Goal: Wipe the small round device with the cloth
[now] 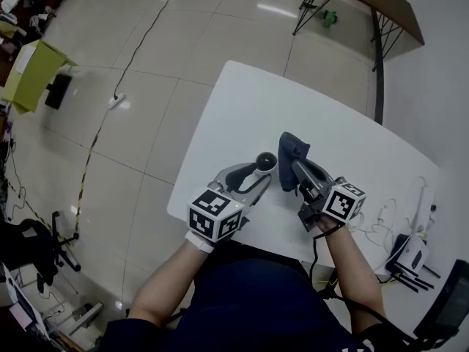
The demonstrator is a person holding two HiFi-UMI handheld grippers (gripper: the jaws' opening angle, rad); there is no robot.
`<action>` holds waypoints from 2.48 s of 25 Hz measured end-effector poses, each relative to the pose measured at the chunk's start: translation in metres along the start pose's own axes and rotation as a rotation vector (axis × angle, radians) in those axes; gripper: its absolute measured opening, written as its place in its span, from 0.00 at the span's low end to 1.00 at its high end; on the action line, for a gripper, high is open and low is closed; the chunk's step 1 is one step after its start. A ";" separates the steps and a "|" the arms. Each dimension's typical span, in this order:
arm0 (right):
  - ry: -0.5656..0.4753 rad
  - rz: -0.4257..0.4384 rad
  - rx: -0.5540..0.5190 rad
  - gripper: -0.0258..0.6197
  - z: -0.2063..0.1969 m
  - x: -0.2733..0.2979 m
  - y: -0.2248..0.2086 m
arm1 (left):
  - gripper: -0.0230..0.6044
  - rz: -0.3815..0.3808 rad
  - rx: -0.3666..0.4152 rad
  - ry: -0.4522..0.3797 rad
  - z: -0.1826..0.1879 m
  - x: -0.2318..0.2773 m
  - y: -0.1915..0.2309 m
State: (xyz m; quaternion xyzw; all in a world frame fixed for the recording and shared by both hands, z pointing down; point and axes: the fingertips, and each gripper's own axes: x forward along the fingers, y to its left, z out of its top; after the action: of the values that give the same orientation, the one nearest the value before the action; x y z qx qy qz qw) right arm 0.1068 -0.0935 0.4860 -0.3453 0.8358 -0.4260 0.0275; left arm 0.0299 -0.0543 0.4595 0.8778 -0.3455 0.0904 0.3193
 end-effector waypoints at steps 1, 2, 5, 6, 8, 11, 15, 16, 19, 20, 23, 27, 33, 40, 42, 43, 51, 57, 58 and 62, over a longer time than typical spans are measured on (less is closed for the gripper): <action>-0.013 0.041 0.020 0.12 0.003 -0.003 0.014 | 0.32 -0.035 -0.032 -0.007 0.001 -0.001 -0.005; -0.017 0.090 0.041 0.12 0.004 -0.005 0.029 | 0.34 -0.073 -0.072 -0.019 0.004 -0.001 -0.009; 0.006 0.246 0.093 0.12 -0.003 -0.005 0.071 | 0.37 -0.210 -0.220 -0.094 0.016 -0.006 -0.019; 0.014 0.285 0.108 0.12 -0.006 -0.005 0.081 | 0.38 -0.268 -0.266 -0.121 0.021 -0.009 -0.022; 0.011 0.343 0.152 0.12 -0.010 -0.007 0.092 | 0.38 -0.382 -0.342 -0.154 0.028 -0.012 -0.029; -0.018 0.406 0.241 0.13 -0.013 -0.012 0.098 | 0.27 -0.497 -0.413 -0.175 0.029 -0.021 -0.034; -0.020 0.426 0.306 0.14 -0.022 -0.013 0.102 | 0.25 -0.512 -0.443 -0.155 0.023 -0.028 -0.038; -0.017 0.420 0.318 0.14 -0.026 -0.014 0.100 | 0.26 -0.505 -0.446 -0.153 0.019 -0.027 -0.038; -0.009 0.397 0.337 0.17 -0.035 -0.016 0.093 | 0.21 -0.454 -0.407 -0.146 0.004 -0.023 -0.036; -0.005 0.388 0.334 0.21 -0.038 -0.017 0.091 | 0.19 -0.423 -0.376 -0.135 0.000 -0.022 -0.034; -0.008 0.315 0.280 0.25 -0.040 -0.021 0.079 | 0.17 -0.299 -0.255 -0.090 -0.008 -0.020 -0.024; -0.099 0.110 0.245 0.20 -0.024 -0.034 0.033 | 0.17 -0.092 -0.103 -0.055 -0.011 -0.014 0.008; -0.192 0.031 0.271 0.16 -0.008 -0.046 0.007 | 0.18 -0.024 -0.066 -0.024 -0.007 0.020 0.006; -0.152 0.049 0.251 0.16 -0.019 -0.038 0.015 | 0.18 0.051 -0.076 0.003 -0.013 0.040 0.011; -0.146 0.049 0.249 0.15 -0.021 -0.037 0.016 | 0.18 0.063 -0.154 -0.015 -0.016 0.035 0.025; -0.144 0.049 0.251 0.15 -0.022 -0.037 0.016 | 0.18 0.072 -0.204 -0.028 -0.018 0.031 0.034; -0.127 0.042 0.278 0.14 -0.030 -0.037 0.012 | 0.18 0.148 -0.474 -0.103 -0.051 0.009 0.091; -0.111 0.044 0.290 0.14 -0.036 -0.036 0.009 | 0.18 0.183 -0.569 -0.062 -0.091 0.020 0.107; -0.112 0.045 0.293 0.14 -0.036 -0.035 0.009 | 0.18 0.185 -0.573 -0.051 -0.095 0.023 0.107; -0.122 0.051 0.296 0.14 -0.034 -0.035 0.011 | 0.19 0.259 -0.577 0.014 -0.110 0.027 0.118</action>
State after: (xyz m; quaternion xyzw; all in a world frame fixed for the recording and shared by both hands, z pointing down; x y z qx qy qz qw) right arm 0.1155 -0.0443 0.4913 -0.3412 0.7692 -0.5219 0.1396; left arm -0.0216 -0.0657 0.6141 0.6992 -0.4634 0.0344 0.5433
